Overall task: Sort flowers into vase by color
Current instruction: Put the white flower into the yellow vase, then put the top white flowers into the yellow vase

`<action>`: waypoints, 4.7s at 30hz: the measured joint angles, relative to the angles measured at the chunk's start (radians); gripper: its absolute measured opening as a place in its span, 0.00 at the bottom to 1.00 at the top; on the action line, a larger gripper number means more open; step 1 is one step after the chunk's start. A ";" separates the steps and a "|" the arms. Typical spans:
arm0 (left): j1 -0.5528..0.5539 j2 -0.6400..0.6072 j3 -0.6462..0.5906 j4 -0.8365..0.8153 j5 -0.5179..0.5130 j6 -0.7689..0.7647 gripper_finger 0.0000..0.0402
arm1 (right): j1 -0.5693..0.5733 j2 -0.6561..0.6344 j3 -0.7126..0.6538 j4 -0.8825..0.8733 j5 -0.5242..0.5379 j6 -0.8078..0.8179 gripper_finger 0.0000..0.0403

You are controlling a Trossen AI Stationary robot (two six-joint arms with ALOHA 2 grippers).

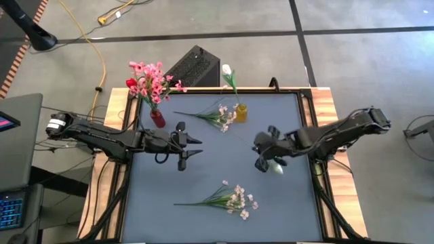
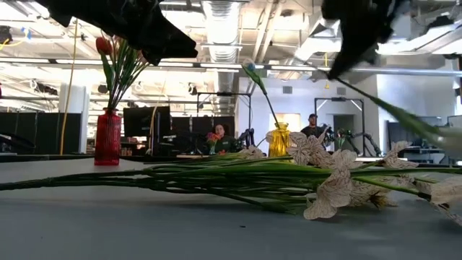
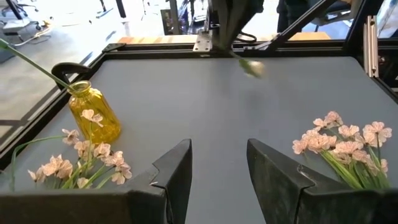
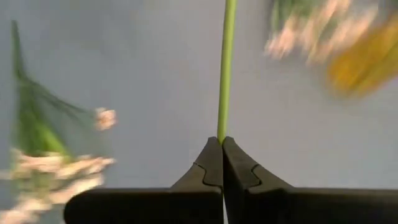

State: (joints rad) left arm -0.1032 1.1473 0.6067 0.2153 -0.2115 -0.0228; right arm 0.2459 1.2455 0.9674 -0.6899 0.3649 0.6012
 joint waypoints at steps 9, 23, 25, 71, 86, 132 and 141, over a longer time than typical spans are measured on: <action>0.000 0.000 0.000 0.000 -0.010 -0.024 0.36 | -0.088 -0.010 0.125 -0.002 0.352 -0.716 0.05; 0.000 0.000 0.000 0.003 -0.152 -0.026 0.36 | -0.360 -0.010 0.137 0.063 0.572 -1.800 0.05; 0.000 0.000 0.000 0.004 -0.177 -0.026 0.36 | -0.402 -0.006 0.137 0.092 0.582 -1.892 0.05; 0.046 0.000 0.000 -0.024 -0.189 -0.023 0.36 | -0.541 0.270 0.136 0.320 0.695 -2.562 0.04; 0.046 0.000 -0.001 -0.026 -0.187 -0.017 0.36 | -0.518 0.401 0.136 0.332 0.683 -2.569 0.04; 0.046 0.000 -0.001 -0.045 -0.164 -0.015 0.36 | -0.409 0.420 0.136 0.407 0.656 -2.377 0.51; 0.046 0.000 -0.001 -0.045 -0.164 -0.017 0.36 | -0.354 0.420 0.136 0.401 0.630 -2.336 0.55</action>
State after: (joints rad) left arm -0.0570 1.1471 0.6060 0.1699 -0.3758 -0.0395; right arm -0.1078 1.6653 1.1038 -0.2891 0.9953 -1.7349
